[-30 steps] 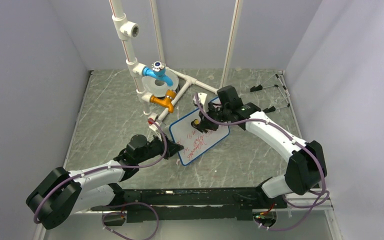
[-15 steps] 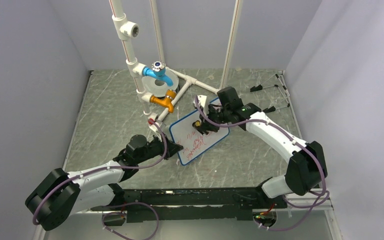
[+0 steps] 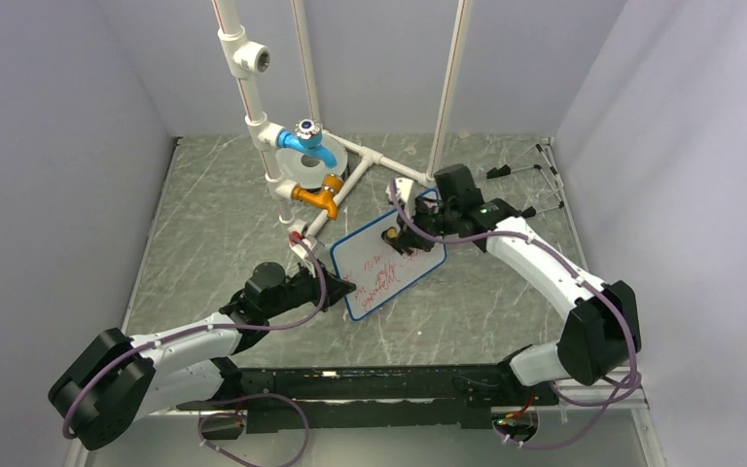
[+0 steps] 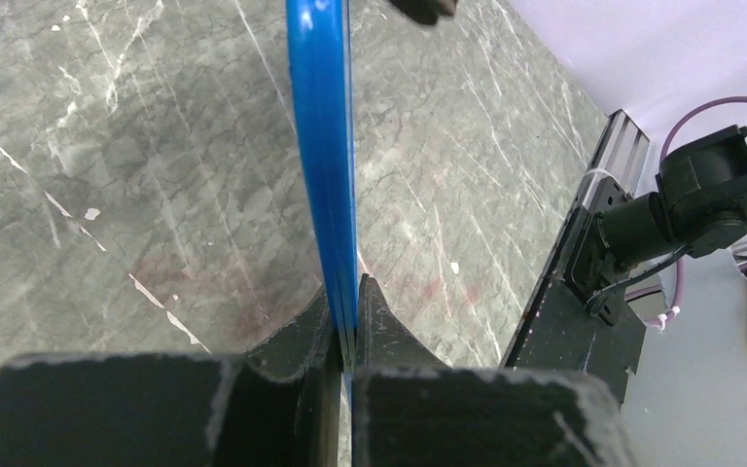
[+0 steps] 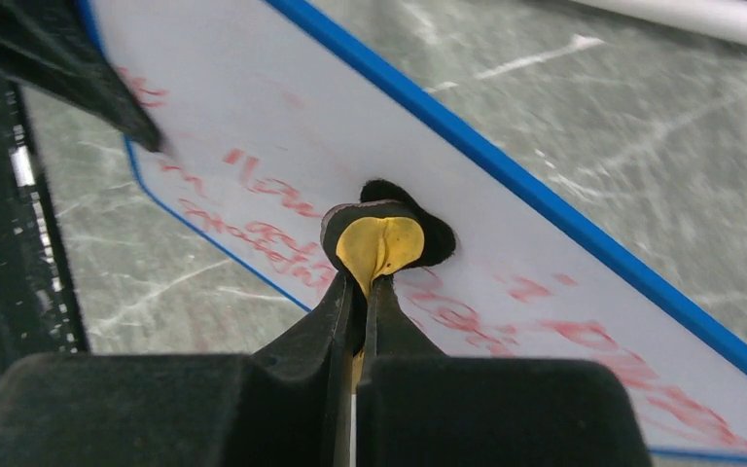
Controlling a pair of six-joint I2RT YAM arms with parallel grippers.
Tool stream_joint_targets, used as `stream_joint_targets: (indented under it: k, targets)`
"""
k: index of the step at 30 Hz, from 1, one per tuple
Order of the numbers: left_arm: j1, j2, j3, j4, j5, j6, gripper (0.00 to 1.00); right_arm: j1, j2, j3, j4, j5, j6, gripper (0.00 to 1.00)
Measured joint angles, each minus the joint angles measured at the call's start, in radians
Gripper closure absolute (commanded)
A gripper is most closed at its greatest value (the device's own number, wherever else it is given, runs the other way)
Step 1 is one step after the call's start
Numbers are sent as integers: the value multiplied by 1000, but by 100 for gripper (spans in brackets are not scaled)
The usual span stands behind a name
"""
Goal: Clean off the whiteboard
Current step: Erase the whiteboard at the center of the board.
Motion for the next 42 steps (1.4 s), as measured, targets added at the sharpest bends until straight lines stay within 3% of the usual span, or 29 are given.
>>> stream_joint_targets:
  k: [7, 17, 27, 37, 42]
  targets:
    - [0, 3, 0, 3, -4, -10, 100, 129, 29, 0, -8, -12, -2, 100]
    - [0, 3, 0, 13, -4, -18, 100, -68, 2, -4, 44, 31, 90, 100]
    - [-2, -11, 0, 0, -3, -28, 100, 70, 9, -6, 32, -77, 51, 100]
    - [-4, 9, 0, 20, 15, -34, 100, -139, -14, -11, 93, -31, 154, 100]
    - [-4, 33, 0, 50, 19, -60, 100, -28, -11, -13, 96, -57, 145, 100]
